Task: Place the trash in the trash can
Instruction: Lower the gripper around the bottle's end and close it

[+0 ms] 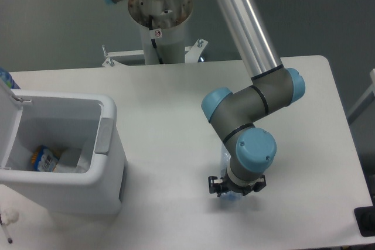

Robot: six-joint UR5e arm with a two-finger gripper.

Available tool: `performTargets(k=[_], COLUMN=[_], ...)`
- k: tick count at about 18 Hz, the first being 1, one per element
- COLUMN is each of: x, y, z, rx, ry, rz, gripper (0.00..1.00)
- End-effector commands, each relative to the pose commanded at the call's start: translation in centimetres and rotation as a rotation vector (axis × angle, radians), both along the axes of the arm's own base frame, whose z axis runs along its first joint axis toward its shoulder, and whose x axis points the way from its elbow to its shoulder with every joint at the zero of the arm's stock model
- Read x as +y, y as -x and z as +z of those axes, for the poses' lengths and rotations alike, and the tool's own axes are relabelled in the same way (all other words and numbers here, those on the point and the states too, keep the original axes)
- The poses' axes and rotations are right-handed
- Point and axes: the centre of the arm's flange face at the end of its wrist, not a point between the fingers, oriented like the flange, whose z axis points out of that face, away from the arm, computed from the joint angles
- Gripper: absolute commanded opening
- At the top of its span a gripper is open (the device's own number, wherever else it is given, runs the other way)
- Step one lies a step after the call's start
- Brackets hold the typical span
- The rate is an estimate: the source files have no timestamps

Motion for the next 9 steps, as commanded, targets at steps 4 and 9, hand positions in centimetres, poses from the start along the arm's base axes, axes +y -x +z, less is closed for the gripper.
performTargets(k=[4,9], x=[-0.1,0.3], y=[0.1,0.3], z=[2.5,10.3], rx=[0.027,0.044], ry=[-0.025,-0.2], rz=[0.003,0.016], gripper=[0.32,0.32])
